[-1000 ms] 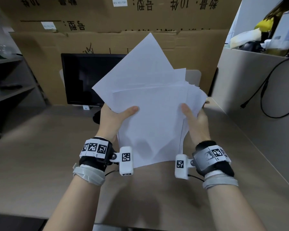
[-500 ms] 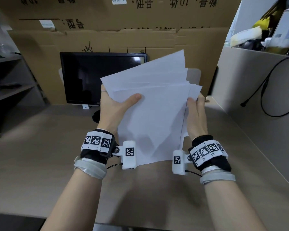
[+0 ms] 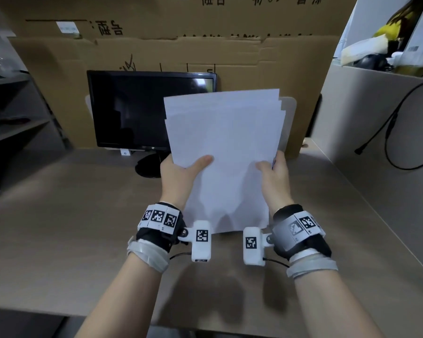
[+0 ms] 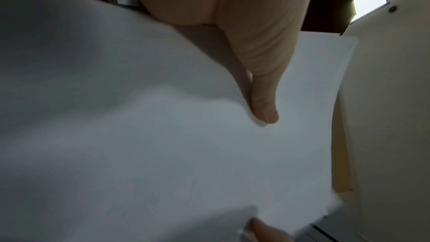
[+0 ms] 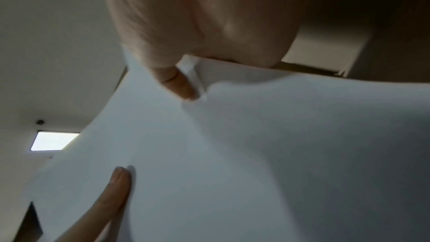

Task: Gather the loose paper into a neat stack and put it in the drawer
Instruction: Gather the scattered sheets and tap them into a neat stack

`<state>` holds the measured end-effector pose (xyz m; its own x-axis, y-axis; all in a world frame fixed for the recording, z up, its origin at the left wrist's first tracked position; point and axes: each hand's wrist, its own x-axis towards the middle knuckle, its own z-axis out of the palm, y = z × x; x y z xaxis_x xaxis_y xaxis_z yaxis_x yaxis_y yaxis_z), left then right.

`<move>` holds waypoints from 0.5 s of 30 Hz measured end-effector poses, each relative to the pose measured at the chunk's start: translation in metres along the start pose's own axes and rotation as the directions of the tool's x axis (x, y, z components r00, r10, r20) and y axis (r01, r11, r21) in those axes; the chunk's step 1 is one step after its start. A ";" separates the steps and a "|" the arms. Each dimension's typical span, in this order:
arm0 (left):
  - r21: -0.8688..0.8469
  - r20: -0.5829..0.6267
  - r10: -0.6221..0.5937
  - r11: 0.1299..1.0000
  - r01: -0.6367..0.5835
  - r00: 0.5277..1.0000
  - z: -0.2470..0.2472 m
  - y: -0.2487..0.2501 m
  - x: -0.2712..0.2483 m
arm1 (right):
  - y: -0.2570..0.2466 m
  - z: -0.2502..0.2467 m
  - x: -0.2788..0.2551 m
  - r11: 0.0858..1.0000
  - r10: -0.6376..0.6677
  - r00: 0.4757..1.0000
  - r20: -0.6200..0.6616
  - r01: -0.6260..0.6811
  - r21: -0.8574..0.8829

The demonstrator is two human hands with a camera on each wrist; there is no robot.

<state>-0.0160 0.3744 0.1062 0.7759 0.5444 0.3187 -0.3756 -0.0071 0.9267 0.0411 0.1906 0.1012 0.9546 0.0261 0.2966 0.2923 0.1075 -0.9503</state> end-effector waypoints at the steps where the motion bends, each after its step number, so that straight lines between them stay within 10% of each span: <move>1: -0.004 0.004 0.026 1.000 -0.026 1.000 0.003 0.005 0.003 | -0.004 0.001 0.002 0.999 -0.037 0.999 -0.012 0.037 -0.002; 15: 0.061 0.034 -0.026 0.998 0.024 0.999 0.002 -0.024 -0.008 | 0.033 -0.006 -0.006 0.982 0.153 0.984 -0.090 -0.162 -0.102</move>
<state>-0.0129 0.3686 0.0819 0.8023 0.5154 0.3012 -0.3256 -0.0450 0.9444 0.0451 0.1882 0.0678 0.9892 -0.0474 0.1384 0.1386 -0.0005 -0.9904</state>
